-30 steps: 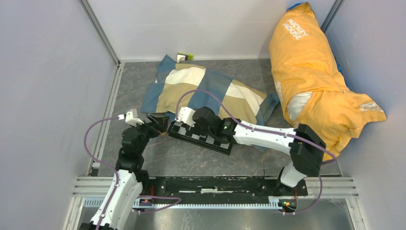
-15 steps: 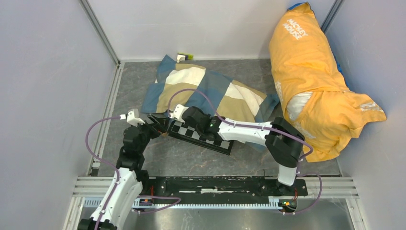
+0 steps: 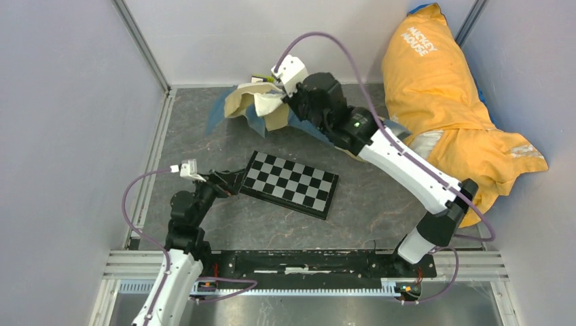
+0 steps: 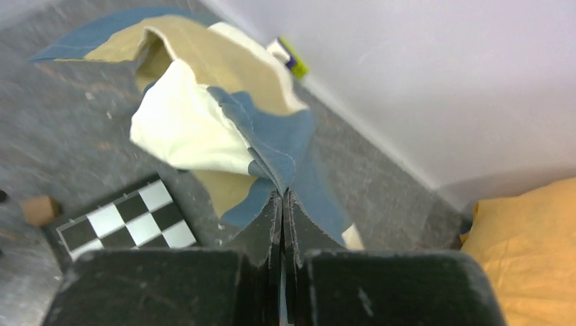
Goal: Remove the pillowcase from the pillow
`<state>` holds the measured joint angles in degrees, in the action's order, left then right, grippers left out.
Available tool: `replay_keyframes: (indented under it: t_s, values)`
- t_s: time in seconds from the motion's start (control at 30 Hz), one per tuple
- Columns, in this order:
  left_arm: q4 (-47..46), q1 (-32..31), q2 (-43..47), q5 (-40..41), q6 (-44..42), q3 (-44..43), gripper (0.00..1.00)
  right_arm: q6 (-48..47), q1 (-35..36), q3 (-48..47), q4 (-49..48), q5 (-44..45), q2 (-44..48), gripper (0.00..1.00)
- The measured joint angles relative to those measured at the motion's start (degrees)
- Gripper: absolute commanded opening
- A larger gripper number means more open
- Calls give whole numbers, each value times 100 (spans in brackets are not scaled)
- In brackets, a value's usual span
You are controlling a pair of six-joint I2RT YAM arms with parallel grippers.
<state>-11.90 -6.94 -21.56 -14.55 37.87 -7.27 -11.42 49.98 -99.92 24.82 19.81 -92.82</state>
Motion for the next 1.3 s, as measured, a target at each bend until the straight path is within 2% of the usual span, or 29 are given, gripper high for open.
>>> replay_keyframes:
  t_s: [0.1, 0.13, 0.23, 0.43, 0.57, 0.67, 0.9, 1.1, 1.2, 1.3]
  values:
    - [-212, -2, 275, -192, 0, 146, 100, 107, -24, -828, 437, -164, 11, 0]
    - [-260, -2, 278, -223, 0, 160, 96, 151, -9, -951, 468, -240, 50, 0]
    - [-551, -7, 17, -289, 4, 168, 84, 299, -13, -942, 662, -498, 236, 0]
    - [-734, -289, -986, -280, -2, -17, 85, 570, -85, -457, 852, -992, 457, 0]
    - [-422, -903, -629, 437, -168, -208, 86, 710, -184, 116, 791, -1189, 715, 0]
    - [-317, -1099, -522, 981, -323, -461, 86, 802, -262, 315, 728, -1342, 831, 0]
    - [-306, -1213, -1320, 1843, -501, -1034, 88, 914, -302, 352, 651, -1641, 839, 0]
    - [-35, -1244, -1351, 2568, -586, -1338, 100, 920, -378, 352, 667, -1746, 839, 0]
    - [485, -1244, -1182, 2997, -356, -1703, 100, 909, -426, 352, 699, -1746, 839, 0]
    - [1360, -1244, -1152, 3316, 479, -2334, 100, 898, -459, 354, 704, -1749, 839, 0]
